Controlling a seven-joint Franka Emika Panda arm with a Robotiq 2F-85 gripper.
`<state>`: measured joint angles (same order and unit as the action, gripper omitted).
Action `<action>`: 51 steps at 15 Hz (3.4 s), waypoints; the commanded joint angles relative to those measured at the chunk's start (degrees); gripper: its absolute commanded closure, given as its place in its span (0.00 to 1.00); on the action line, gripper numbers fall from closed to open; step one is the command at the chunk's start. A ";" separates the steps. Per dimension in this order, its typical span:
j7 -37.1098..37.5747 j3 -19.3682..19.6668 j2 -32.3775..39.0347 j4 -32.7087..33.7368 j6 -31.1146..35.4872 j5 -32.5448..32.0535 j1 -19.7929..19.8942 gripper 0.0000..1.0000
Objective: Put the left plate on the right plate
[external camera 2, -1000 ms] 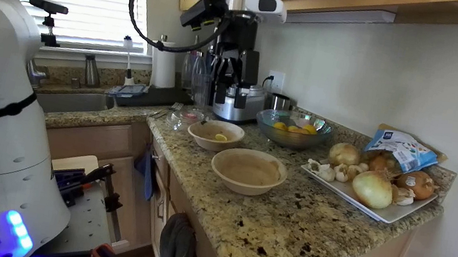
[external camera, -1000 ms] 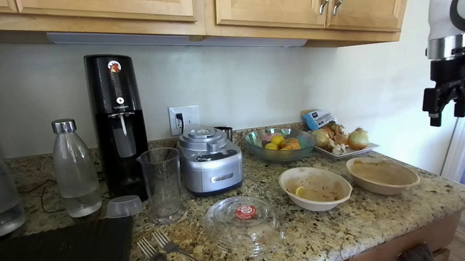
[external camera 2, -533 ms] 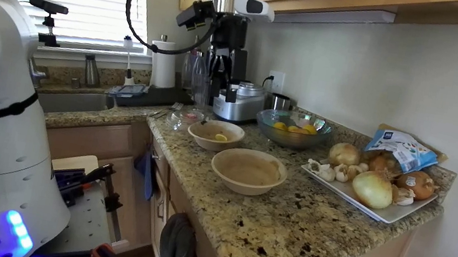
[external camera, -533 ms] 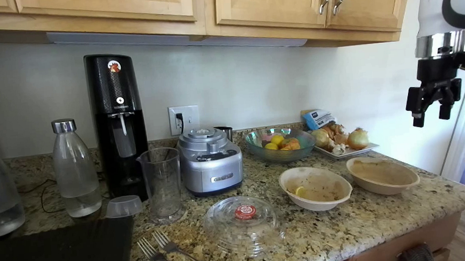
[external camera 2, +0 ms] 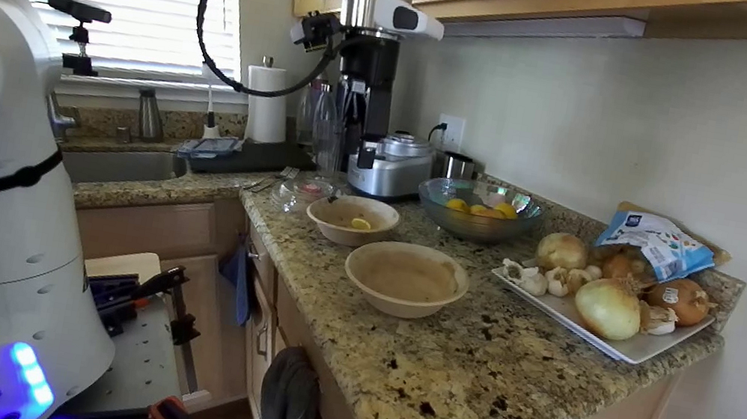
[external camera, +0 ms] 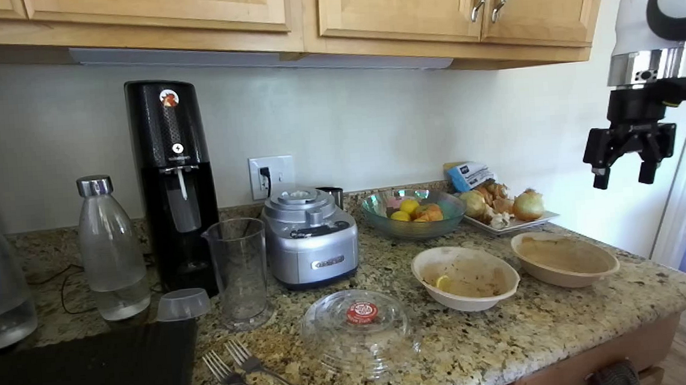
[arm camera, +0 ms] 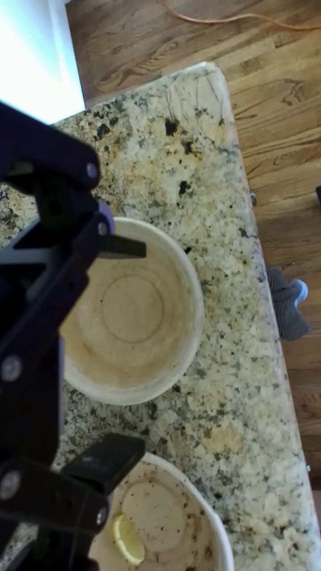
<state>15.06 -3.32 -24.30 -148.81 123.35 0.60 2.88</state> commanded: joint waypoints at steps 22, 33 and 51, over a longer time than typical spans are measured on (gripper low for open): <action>23.65 -8.81 16.15 -4.04 29.69 17.97 -8.06 0.00; 18.91 -8.53 25.22 -3.11 41.47 34.52 -12.72 0.00; 11.90 -10.62 33.96 -0.39 53.43 44.88 -11.21 0.28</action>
<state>29.46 -12.69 7.14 -150.41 174.05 42.04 -9.22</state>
